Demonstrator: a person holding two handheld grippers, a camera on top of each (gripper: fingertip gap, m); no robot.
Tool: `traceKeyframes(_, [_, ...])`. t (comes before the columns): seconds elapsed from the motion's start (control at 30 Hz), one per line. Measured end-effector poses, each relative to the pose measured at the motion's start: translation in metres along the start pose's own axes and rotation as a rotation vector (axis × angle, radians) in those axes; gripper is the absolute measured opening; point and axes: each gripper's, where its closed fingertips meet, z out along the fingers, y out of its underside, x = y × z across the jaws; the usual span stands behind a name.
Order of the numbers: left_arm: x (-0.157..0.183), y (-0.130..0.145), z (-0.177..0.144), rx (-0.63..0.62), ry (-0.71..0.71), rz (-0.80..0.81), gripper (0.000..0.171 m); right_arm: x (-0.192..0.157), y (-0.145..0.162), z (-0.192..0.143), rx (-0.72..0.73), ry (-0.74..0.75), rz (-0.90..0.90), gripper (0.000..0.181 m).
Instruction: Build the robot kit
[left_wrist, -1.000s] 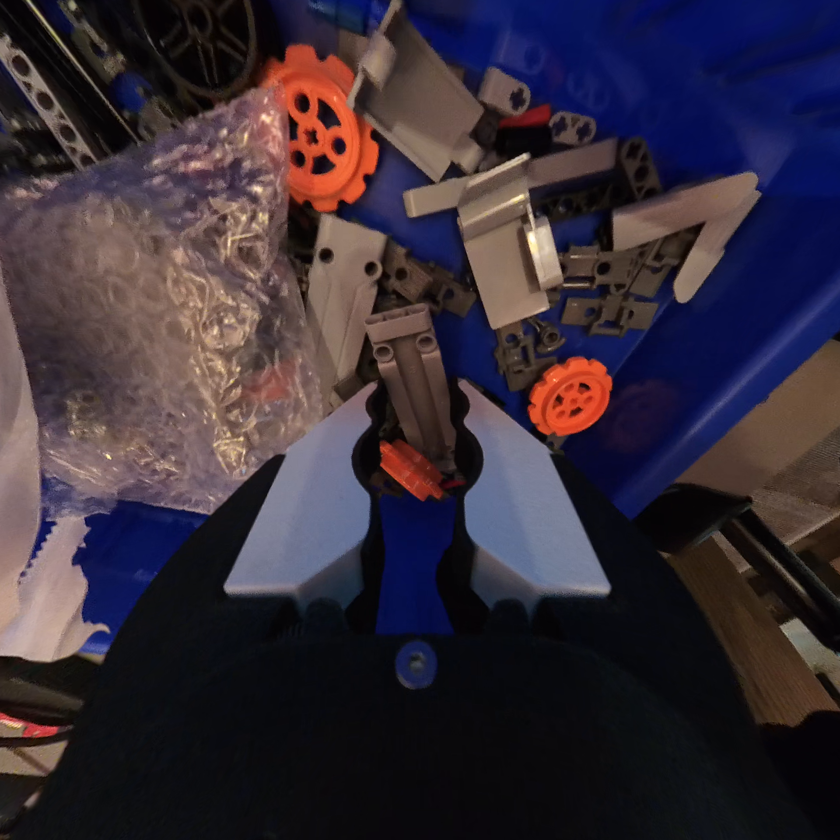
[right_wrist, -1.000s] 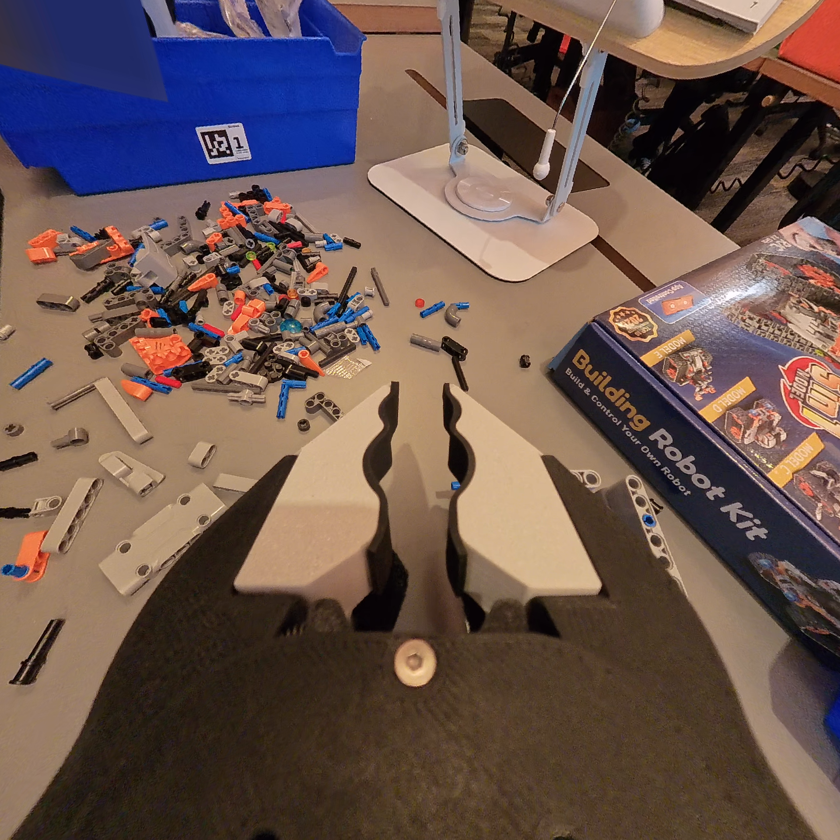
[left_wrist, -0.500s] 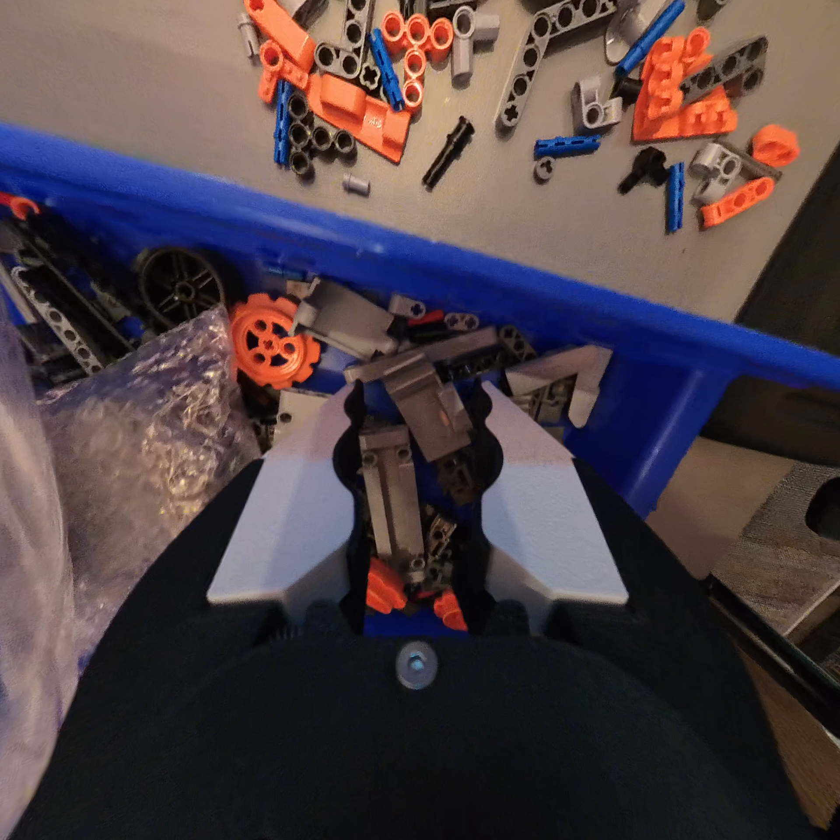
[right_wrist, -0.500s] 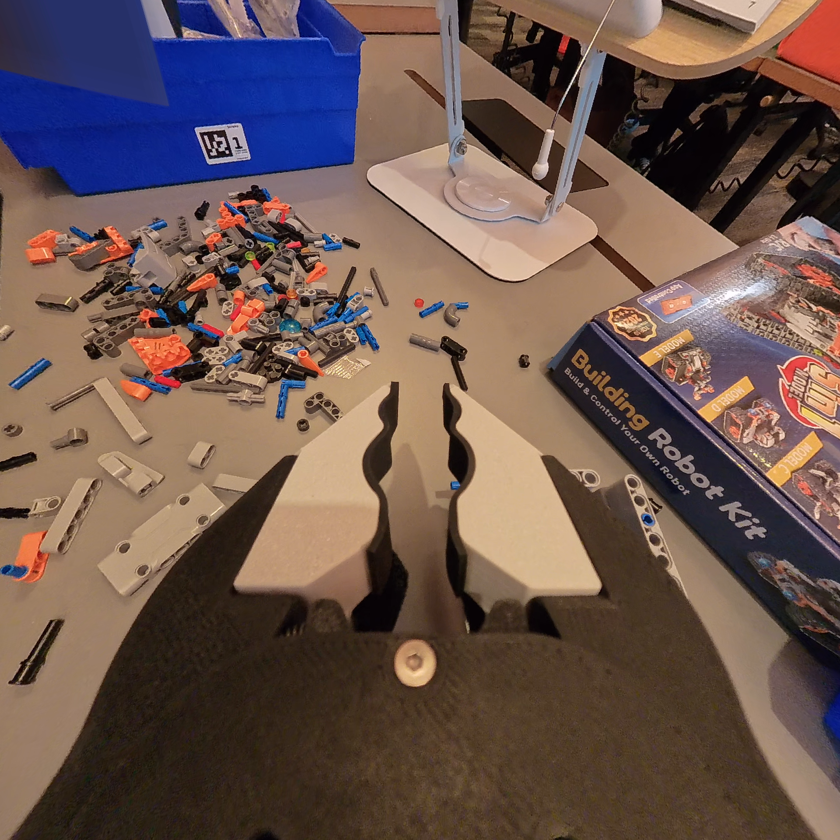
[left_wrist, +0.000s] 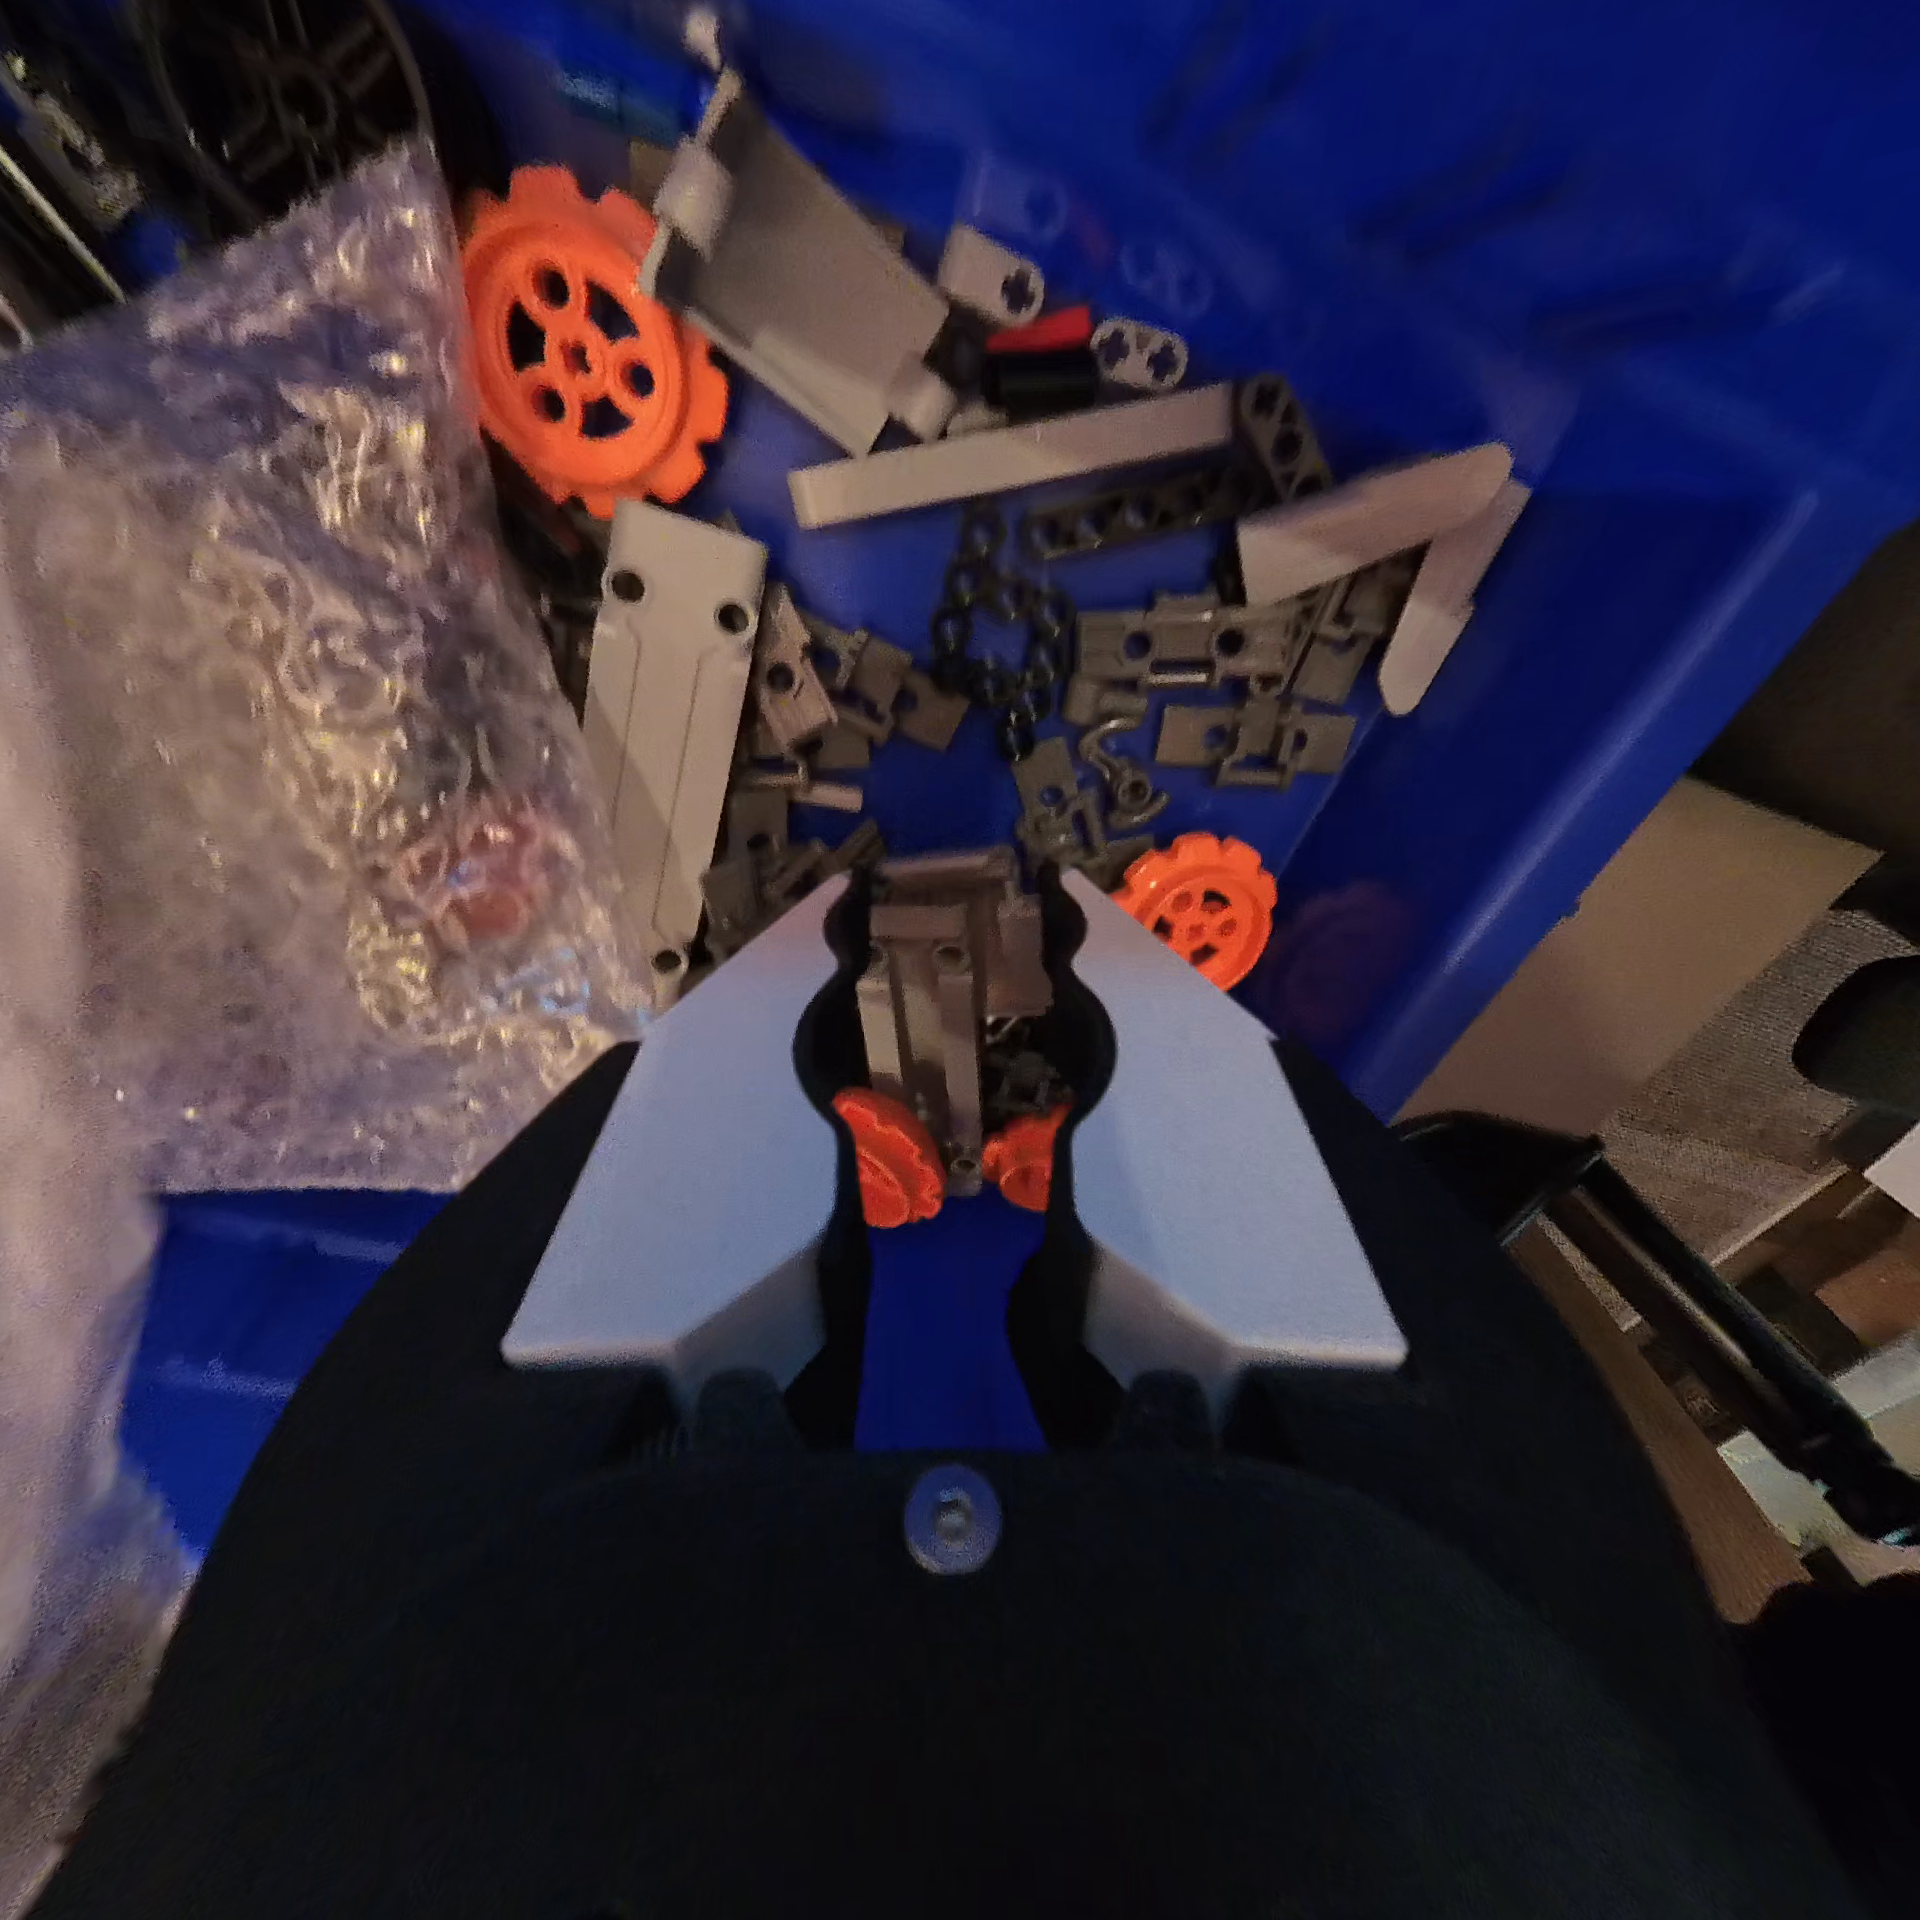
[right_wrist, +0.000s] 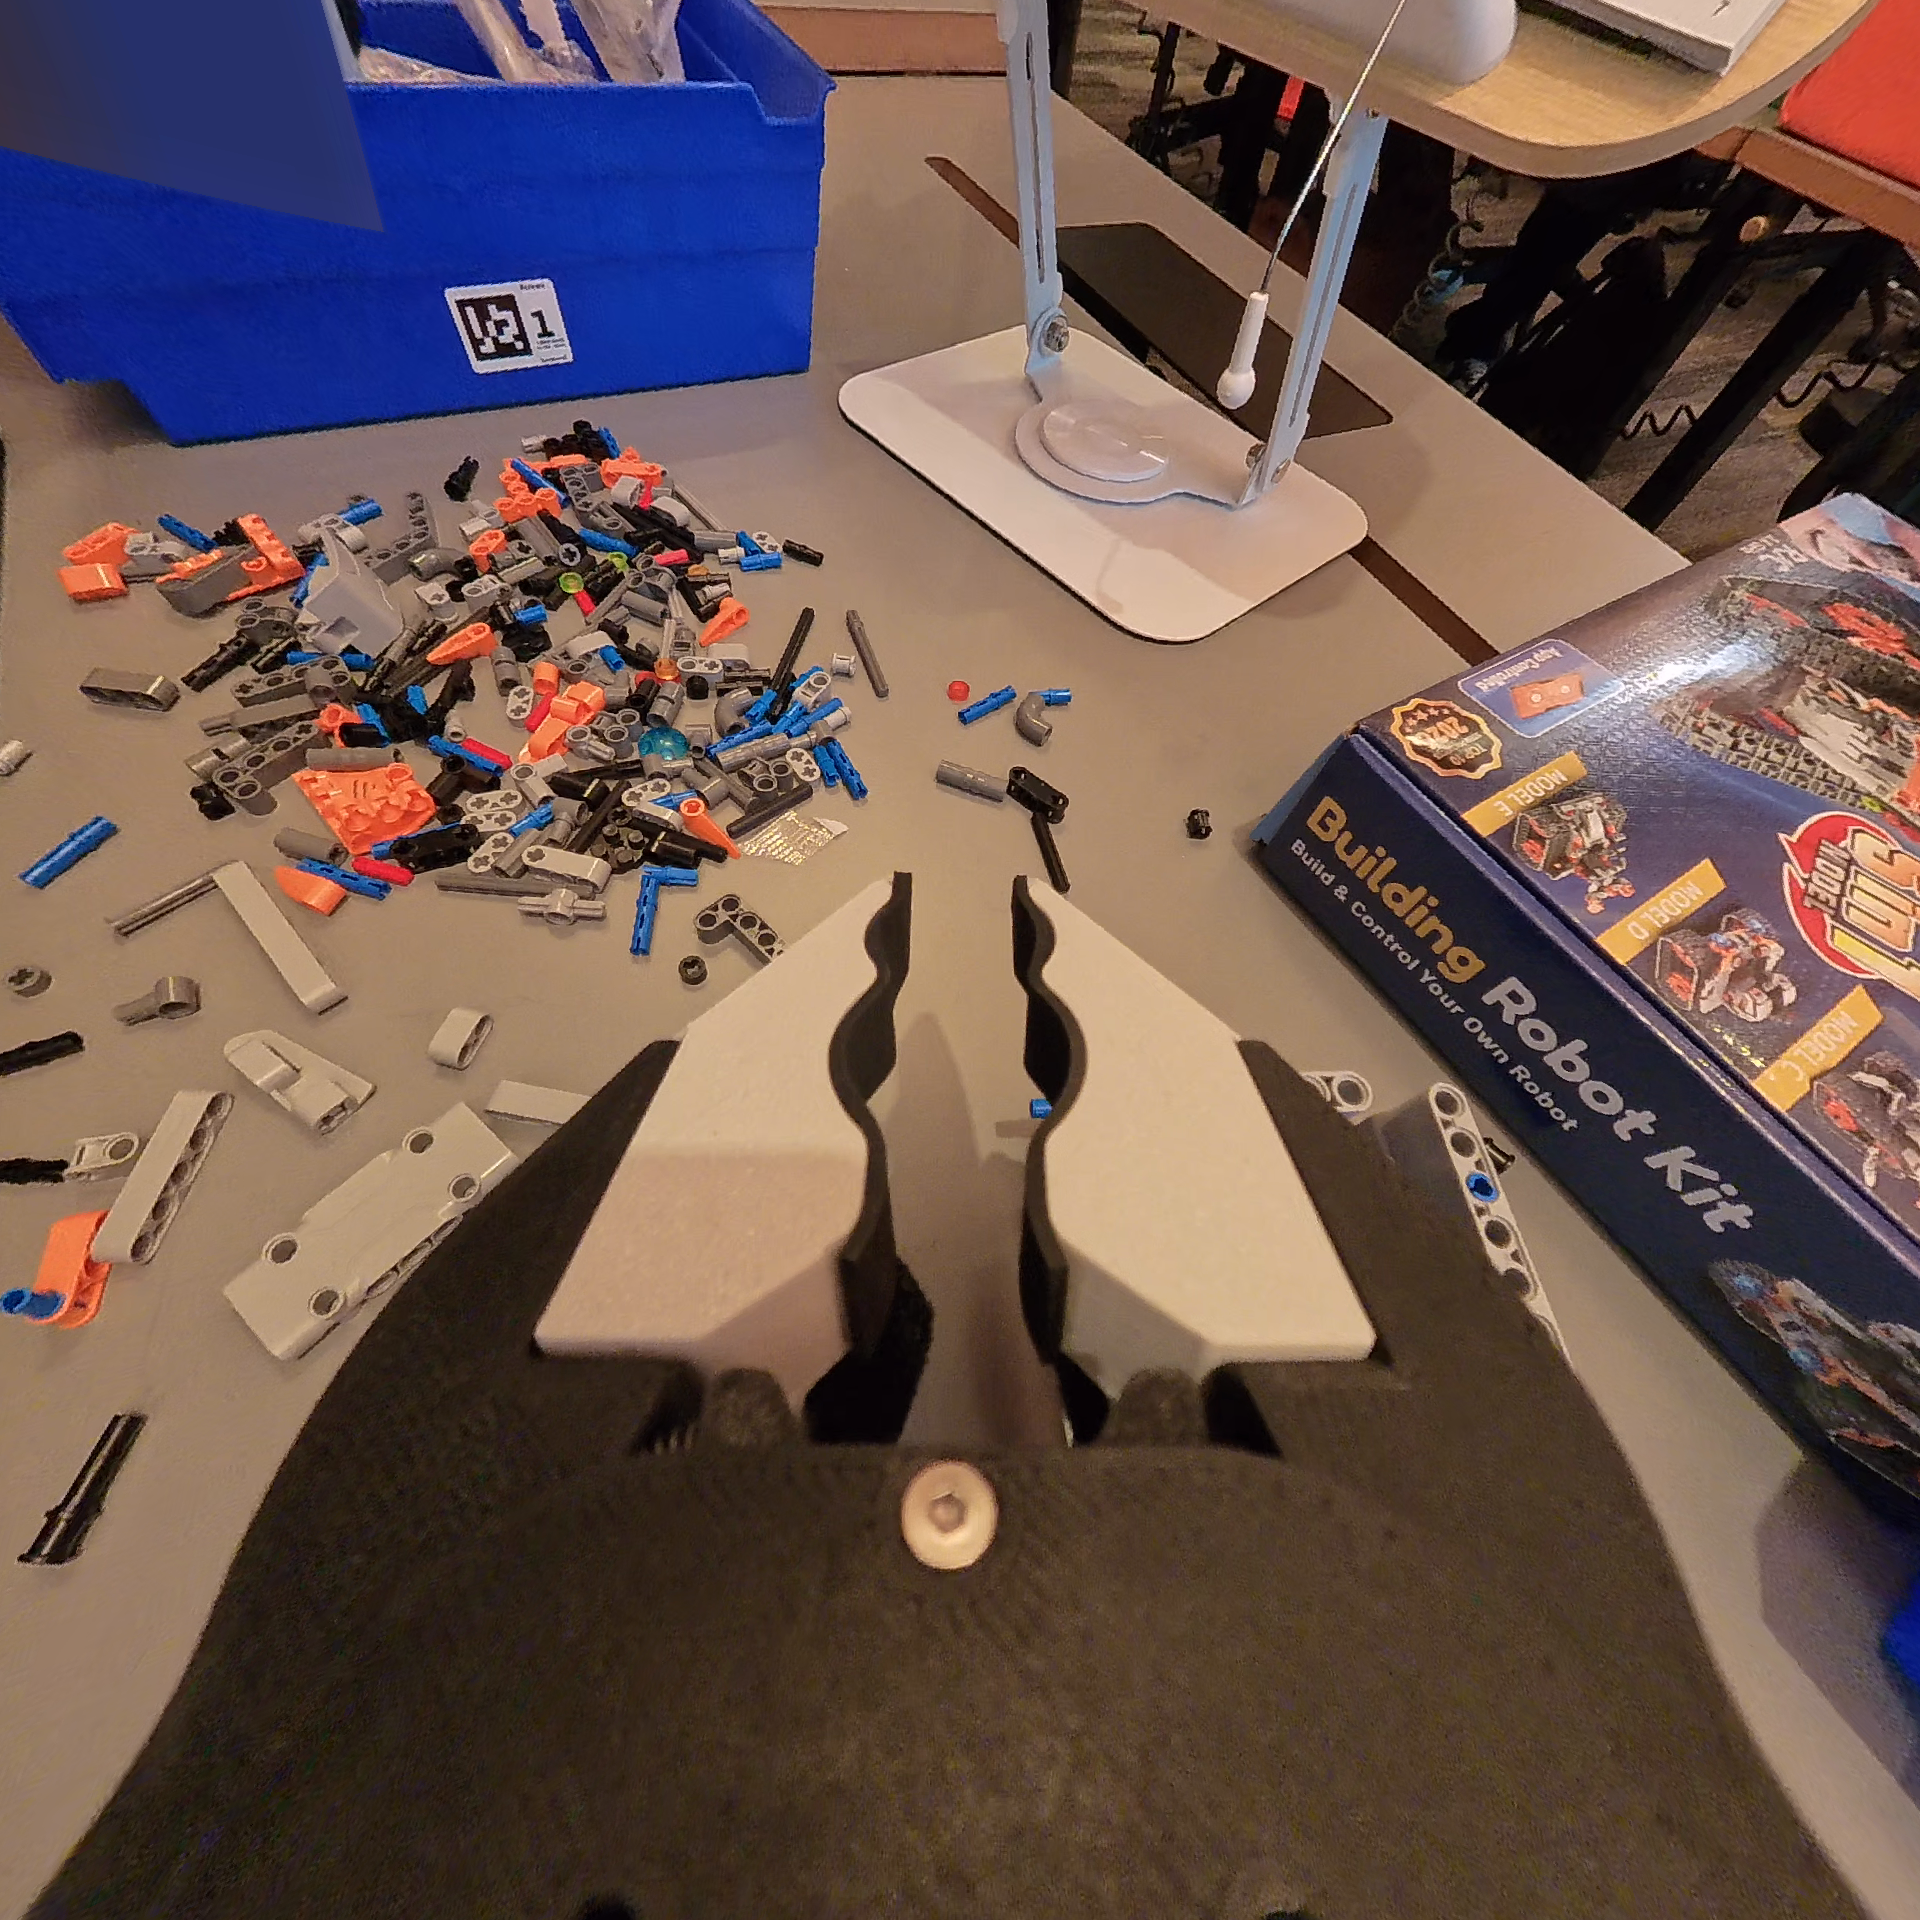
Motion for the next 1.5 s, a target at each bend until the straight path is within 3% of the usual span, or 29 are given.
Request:
traceKeyframes(0.17, [-0.004,-0.001,-0.010,0.036,-0.041,0.005,0.040,0.001,0.000,0.000,-0.001,0.006,0.001,0.017])
traceKeyframes(0.37, [0.000,-0.036,-0.020,0.176,-0.043,0.047,0.036,0.002,0.001,0.000,-0.001,0.007,0.002,0.017])
traceKeyframes(0.67, [0.016,-0.075,0.010,0.260,-0.055,0.127,0.028,0.001,0.000,-0.001,0.002,0.004,-0.001,0.017])
traceKeyframes(1.07, [0.017,-0.076,0.013,0.301,-0.042,0.095,0.007,0.000,-0.001,-0.001,0.002,0.003,-0.003,0.017])
traceKeyframes(1.43, [0.016,-0.075,0.010,0.360,-0.052,0.077,0.001,0.000,-0.001,-0.001,0.003,0.002,-0.003,0.017])
traceKeyframes(1.5, [0.017,-0.077,0.011,0.377,-0.039,0.058,0.010,0.000,-0.001,-0.001,0.001,0.002,-0.003,0.017])
